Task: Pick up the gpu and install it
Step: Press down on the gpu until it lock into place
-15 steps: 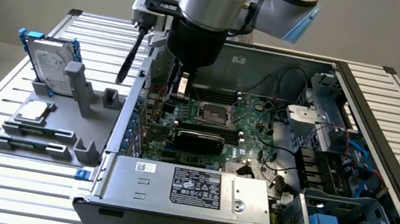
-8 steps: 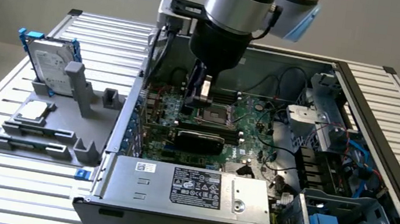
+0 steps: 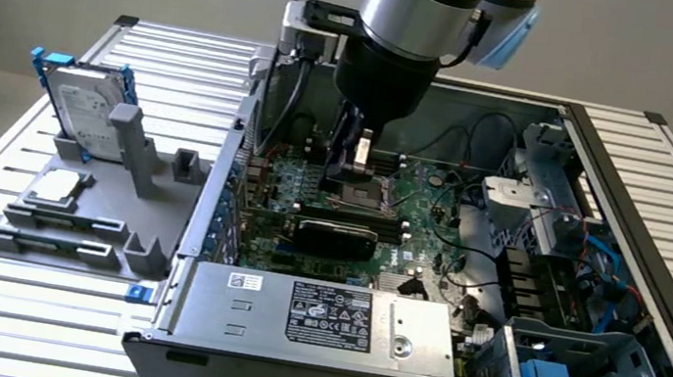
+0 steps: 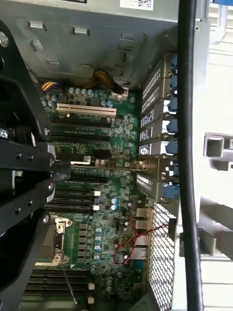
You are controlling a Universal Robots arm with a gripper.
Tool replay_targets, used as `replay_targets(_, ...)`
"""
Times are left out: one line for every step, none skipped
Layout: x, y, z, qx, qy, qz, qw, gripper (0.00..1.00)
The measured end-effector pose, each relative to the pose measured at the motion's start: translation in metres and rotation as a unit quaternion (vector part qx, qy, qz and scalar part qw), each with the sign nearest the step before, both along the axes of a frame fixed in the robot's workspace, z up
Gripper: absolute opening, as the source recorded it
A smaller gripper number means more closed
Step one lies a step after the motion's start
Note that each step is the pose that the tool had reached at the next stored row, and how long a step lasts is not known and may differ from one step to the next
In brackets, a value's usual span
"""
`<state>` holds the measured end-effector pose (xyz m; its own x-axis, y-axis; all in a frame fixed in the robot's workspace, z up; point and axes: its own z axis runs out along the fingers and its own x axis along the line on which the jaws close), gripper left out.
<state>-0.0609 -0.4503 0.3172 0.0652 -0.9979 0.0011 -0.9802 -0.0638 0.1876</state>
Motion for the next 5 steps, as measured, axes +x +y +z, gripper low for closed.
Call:
replay_targets(0.0, 0.0, 0.0, 0.0, 0.0, 0.0, 1.0, 0.11)
replay_targets(0.0, 0.0, 0.0, 0.0, 0.0, 0.0, 1.0, 0.11)
replay_targets(0.0, 0.0, 0.0, 0.0, 0.0, -0.001, 1.0, 0.11)
replay_targets(0.0, 0.0, 0.0, 0.0, 0.0, -0.001, 1.0, 0.11)
replay_targets(0.0, -0.0001, 0.0, 0.0, 0.0, -0.001, 1.0, 0.11)
